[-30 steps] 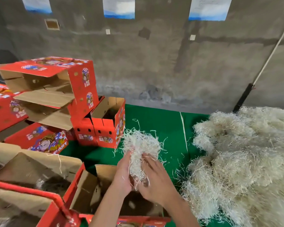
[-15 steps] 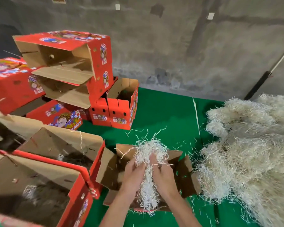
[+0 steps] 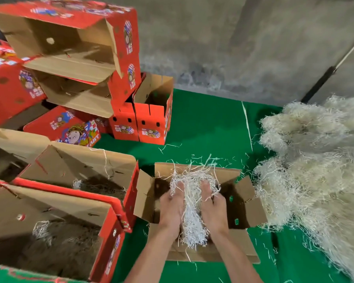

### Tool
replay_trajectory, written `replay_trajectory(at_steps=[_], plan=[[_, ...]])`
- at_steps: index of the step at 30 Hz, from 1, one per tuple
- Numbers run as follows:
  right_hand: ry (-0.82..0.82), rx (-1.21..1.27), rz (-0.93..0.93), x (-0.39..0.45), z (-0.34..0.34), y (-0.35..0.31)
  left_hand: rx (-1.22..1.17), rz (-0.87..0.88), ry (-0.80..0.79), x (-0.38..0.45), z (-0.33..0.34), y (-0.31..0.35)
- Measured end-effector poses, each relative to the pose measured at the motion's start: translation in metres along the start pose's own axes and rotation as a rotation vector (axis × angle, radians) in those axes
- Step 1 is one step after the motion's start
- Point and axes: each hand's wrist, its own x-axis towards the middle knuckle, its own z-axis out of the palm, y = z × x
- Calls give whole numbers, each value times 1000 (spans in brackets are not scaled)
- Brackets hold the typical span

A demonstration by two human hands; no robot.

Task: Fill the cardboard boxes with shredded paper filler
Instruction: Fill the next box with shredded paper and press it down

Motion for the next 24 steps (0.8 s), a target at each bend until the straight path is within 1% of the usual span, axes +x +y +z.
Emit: replay_trajectory(at_steps=[2, 4, 6, 8, 11, 14, 15, 17, 20, 22, 23, 24], plan=[[30, -11, 34, 3, -4, 1, -72, -26, 14, 7, -1, -5], [61, -20, 91, 3, -9, 2, -93, -62, 62, 9, -4, -7], [97, -15, 186, 7, -17, 9, -116, -96, 80, 8, -7, -5], [143, 79, 301, 14, -22, 18, -171, -137, 72, 9, -8, -3], [106, 124, 481, 18, -24, 18, -207, -150, 56, 11, -4, -1], [130, 229, 569, 24, -23, 18, -275, -198, 56, 13, 3, -2], [118, 300, 606, 26, -23, 18, -312, -243, 24, 13, 4, -2], [23, 534, 723, 28, -21, 21, -396, -318, -32, 14, 4, -4], [-125, 744, 770, 27, -17, 28, -398, -343, -47, 14, 3, -5], [-177, 736, 764, 30, -17, 30, -357, -332, -24, 11, 3, -5], [-179, 658, 742, 32, -18, 31, -365, -339, -12, 9, 5, -4], [-145, 566, 711, 35, -20, 34, -349, -338, 14, 8, 6, -2]])
